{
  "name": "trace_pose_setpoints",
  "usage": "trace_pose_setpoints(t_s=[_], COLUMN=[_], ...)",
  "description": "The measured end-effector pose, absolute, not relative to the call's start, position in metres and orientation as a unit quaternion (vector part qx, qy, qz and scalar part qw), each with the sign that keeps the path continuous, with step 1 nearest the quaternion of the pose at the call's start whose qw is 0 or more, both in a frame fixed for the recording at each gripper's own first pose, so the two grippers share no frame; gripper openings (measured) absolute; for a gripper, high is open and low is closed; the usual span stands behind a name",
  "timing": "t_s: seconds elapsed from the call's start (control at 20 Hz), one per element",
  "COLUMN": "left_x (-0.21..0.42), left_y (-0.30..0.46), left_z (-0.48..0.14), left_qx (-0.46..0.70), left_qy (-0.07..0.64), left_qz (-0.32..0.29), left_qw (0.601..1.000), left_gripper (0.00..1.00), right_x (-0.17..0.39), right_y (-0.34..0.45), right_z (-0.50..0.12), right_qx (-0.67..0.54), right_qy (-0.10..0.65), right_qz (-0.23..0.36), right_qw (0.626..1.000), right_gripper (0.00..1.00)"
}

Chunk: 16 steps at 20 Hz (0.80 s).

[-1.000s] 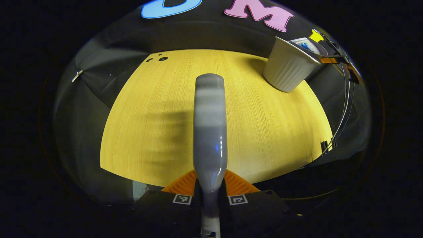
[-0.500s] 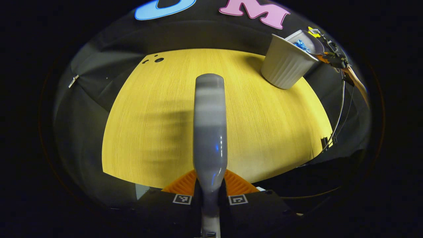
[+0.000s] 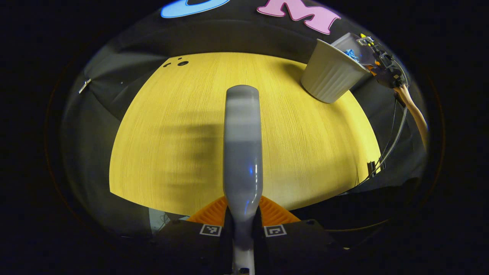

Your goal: Pick up the small broom and dustpan from the desktop, sweep the trash into the dustpan with the broom, and then empty the trash into the garbage bin.

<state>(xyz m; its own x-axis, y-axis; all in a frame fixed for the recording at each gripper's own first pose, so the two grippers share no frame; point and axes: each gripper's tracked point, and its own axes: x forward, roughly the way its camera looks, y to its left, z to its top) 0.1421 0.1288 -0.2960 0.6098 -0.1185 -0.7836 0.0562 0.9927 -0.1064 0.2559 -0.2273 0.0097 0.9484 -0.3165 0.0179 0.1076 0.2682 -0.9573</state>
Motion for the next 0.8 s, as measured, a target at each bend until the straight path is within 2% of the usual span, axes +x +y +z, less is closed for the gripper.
trace_pose_setpoints(t_s=[0.4, 0.45, 0.8], left_x=[0.144, 0.145, 0.146], left_y=[0.118, 0.114, 0.102], left_z=[-0.293, -0.293, -0.291], left_qx=[-0.042, -0.041, -0.046], left_qy=[0.440, 0.440, 0.432], left_qz=[-0.049, -0.050, -0.033], left_qw=[0.896, 0.896, 0.900], left_gripper=[0.29, 0.26, 0.26], right_x=[0.259, 0.259, 0.258], right_y=[-0.222, -0.222, -0.228], right_z=[0.026, 0.026, 0.015], right_qx=[-0.641, -0.640, -0.580], right_qy=[0.037, 0.035, 0.067], right_qz=[-0.148, -0.148, -0.120], right_qw=[0.752, 0.753, 0.803], right_gripper=[0.33, 0.33, 0.33])
